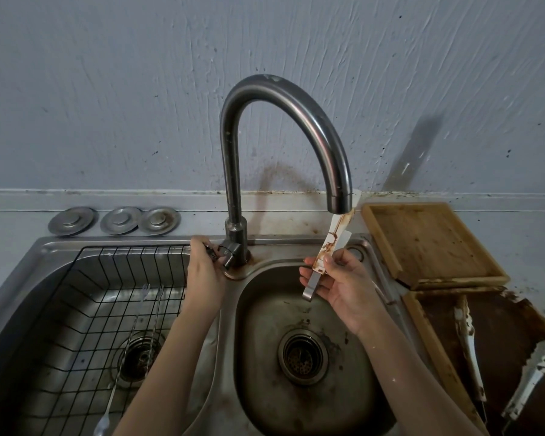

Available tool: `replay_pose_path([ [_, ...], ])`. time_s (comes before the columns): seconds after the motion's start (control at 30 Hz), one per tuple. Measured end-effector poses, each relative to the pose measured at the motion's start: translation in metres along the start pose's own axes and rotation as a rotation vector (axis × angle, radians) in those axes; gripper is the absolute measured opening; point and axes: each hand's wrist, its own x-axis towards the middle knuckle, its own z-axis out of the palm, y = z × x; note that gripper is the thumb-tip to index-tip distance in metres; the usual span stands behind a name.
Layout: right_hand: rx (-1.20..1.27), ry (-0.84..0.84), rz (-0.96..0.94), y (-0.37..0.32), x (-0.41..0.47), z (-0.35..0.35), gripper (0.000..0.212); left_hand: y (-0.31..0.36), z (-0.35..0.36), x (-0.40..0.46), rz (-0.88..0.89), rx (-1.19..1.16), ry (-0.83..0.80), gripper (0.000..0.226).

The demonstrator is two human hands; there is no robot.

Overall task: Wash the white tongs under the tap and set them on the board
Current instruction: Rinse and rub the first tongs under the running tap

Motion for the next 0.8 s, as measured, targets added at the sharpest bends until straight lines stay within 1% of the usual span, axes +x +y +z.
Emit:
replay_pose_path([
  [0.17,0.024,0.003,0.017,0.000,-0.002,0.001,0.010,0.002,-0.001,-0.002,0.032,-0.023,0.003,0.025],
  [0.5,0.073,0.002,0.018,-0.002,-0.003,0.003,0.010,0.007,-0.001,-0.006,-0.005,-0.043,0.003,0.022],
  [0.63,0.077,0.008,0.016,-0.002,-0.005,0.003,0.010,0.003,0.000,-0.005,-0.037,-0.050,0.025,0.025],
  [0.67,0.080,0.011,0.018,-0.001,-0.005,0.003,0.010,0.002,0.000,-0.006,-0.065,-0.058,0.018,0.029],
  [0.7,0.084,0.018,0.018,0.000,-0.005,0.003,0.010,-0.002,0.001,-0.007,-0.094,-0.092,0.013,0.038],
  [0.77,0.105,0.031,0.018,0.003,-0.003,0.006,0.010,-0.001,0.002,-0.014,-0.197,-0.148,0.030,0.066],
  [0.8,0.121,0.041,0.017,0.005,-0.001,0.009,0.010,0.003,0.005,-0.021,-0.266,-0.137,0.056,0.074],
])
